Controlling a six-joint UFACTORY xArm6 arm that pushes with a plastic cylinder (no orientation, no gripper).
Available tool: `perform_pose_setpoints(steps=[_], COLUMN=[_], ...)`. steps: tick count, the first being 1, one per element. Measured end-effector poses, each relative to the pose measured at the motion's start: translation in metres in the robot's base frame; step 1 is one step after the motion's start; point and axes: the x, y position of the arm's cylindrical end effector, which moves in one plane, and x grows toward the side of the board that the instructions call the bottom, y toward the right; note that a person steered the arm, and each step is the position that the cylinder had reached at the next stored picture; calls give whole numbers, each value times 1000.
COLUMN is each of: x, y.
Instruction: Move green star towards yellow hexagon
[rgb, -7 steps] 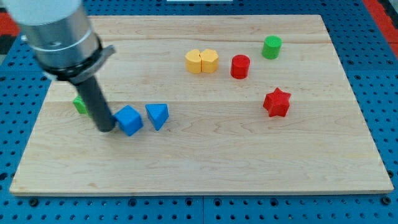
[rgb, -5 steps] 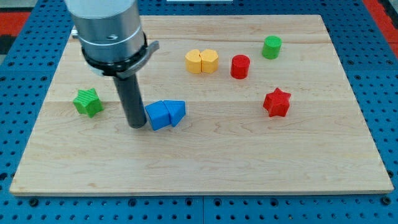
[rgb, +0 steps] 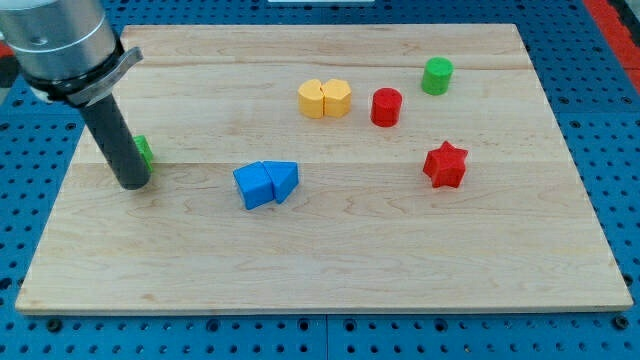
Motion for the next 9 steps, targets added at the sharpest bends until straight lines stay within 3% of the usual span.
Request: perform_pose_setpoints(steps=[5,8,9], x=[-108,-167,-195], y=[-32,40,41])
